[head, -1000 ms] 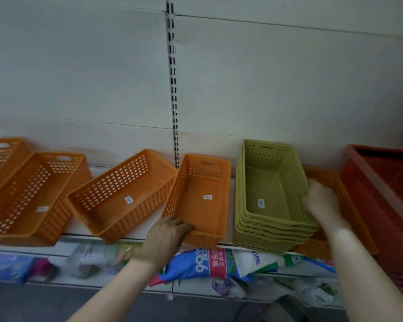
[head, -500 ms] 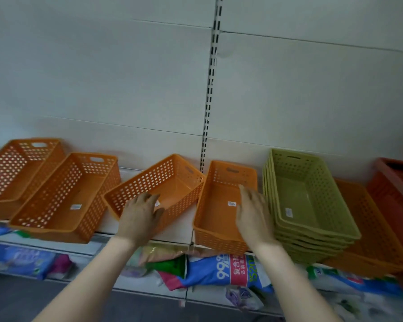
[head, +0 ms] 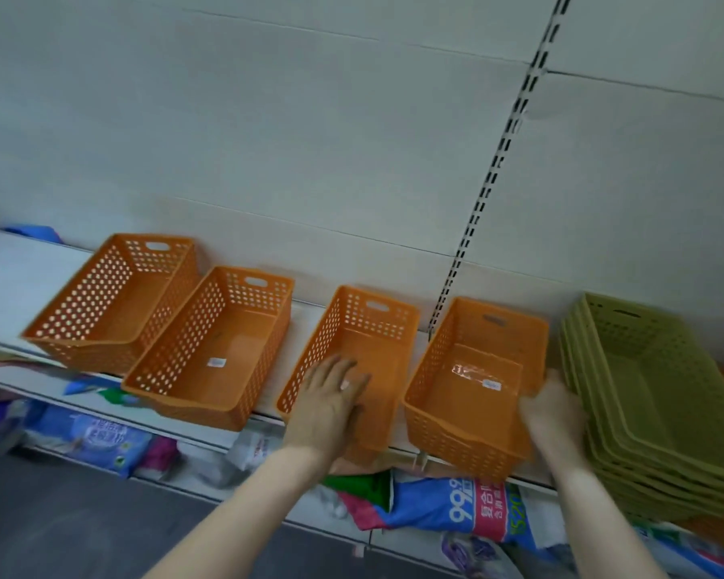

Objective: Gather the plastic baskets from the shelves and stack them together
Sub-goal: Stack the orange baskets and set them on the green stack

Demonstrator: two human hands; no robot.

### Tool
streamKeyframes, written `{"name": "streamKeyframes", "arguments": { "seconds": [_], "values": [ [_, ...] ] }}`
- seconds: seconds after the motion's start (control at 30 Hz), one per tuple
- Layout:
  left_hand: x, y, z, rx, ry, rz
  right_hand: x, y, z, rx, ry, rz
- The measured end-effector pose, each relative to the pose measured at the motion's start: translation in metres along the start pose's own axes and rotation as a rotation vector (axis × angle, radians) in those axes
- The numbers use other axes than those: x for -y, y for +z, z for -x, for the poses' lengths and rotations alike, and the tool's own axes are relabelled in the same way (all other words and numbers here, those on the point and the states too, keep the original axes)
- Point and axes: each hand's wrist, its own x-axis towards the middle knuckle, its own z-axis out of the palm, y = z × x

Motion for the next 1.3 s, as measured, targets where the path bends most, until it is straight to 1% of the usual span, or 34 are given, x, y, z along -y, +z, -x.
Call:
{"name": "streamKeyframes", "arguments": {
  "seconds": [0.07,0.1,0.13,0.2,0.27,0.37,0.43,0.47,0.57,0.63,0.7,0.77,0.87,0.93,1.0,1.03,1.1,1.23,1.3],
  "values": [
    [0.020,-0.006,-0.002,0.023,-0.213,0.014,0.008,-0.017,0.004,-0.120,-0.076,-0.040],
    [0.028,-0.009,-0.003,0.078,-0.283,0.061,0.016,-0.026,0.006,-0.155,-0.105,-0.072],
    [0.035,-0.011,-0.005,0.128,-0.319,0.139,0.024,-0.034,0.007,-0.181,-0.129,-0.103],
    [0.048,-0.017,-0.008,0.152,-0.299,0.296,0.042,-0.042,0.008,-0.205,-0.196,-0.195],
    [0.061,-0.021,-0.009,0.074,-0.245,0.353,0.063,-0.037,0.016,-0.167,-0.274,-0.314],
    [0.085,-0.027,-0.005,-0.127,-0.233,0.250,0.092,-0.004,0.034,0.011,-0.278,-0.441],
    [0.112,-0.035,0.000,-0.195,-0.289,0.113,0.103,0.023,0.046,0.096,-0.306,-0.420],
    [0.126,-0.041,0.004,-0.188,-0.345,0.051,0.104,0.036,0.049,0.110,-0.333,-0.377],
    [0.171,-0.053,0.026,-0.038,-0.630,-0.058,0.104,0.064,0.053,0.073,-0.387,-0.181],
    [0.192,-0.053,0.043,0.040,-0.760,-0.074,0.104,0.072,0.051,0.060,-0.373,-0.059],
    [0.205,-0.049,0.054,0.040,-0.815,0.018,0.104,0.074,0.048,0.079,-0.332,0.033],
    [0.212,-0.044,0.057,0.042,-0.840,0.095,0.108,0.069,0.045,0.066,-0.280,0.044],
    [0.216,-0.045,0.055,0.015,-0.861,0.127,0.115,0.062,0.045,-0.012,-0.266,-0.007],
    [0.213,-0.049,0.053,0.033,-0.843,0.115,0.116,0.062,0.045,-0.002,-0.267,0.017],
    [0.205,-0.054,0.053,-0.021,-0.828,0.118,0.110,0.068,0.042,0.109,-0.225,0.074],
    [0.199,-0.058,0.054,-0.078,-0.810,0.132,0.107,0.072,0.040,0.209,-0.195,0.087],
    [0.183,-0.072,0.057,-0.222,-0.756,0.166,0.101,0.078,0.042,0.401,-0.150,0.034],
    [0.157,-0.116,0.056,-0.484,-0.745,0.211,0.103,0.081,0.051,0.495,-0.238,-0.112],
    [0.145,-0.141,0.051,-0.564,-0.710,0.267,0.112,0.081,0.054,0.562,-0.272,-0.167]
  ]
}}
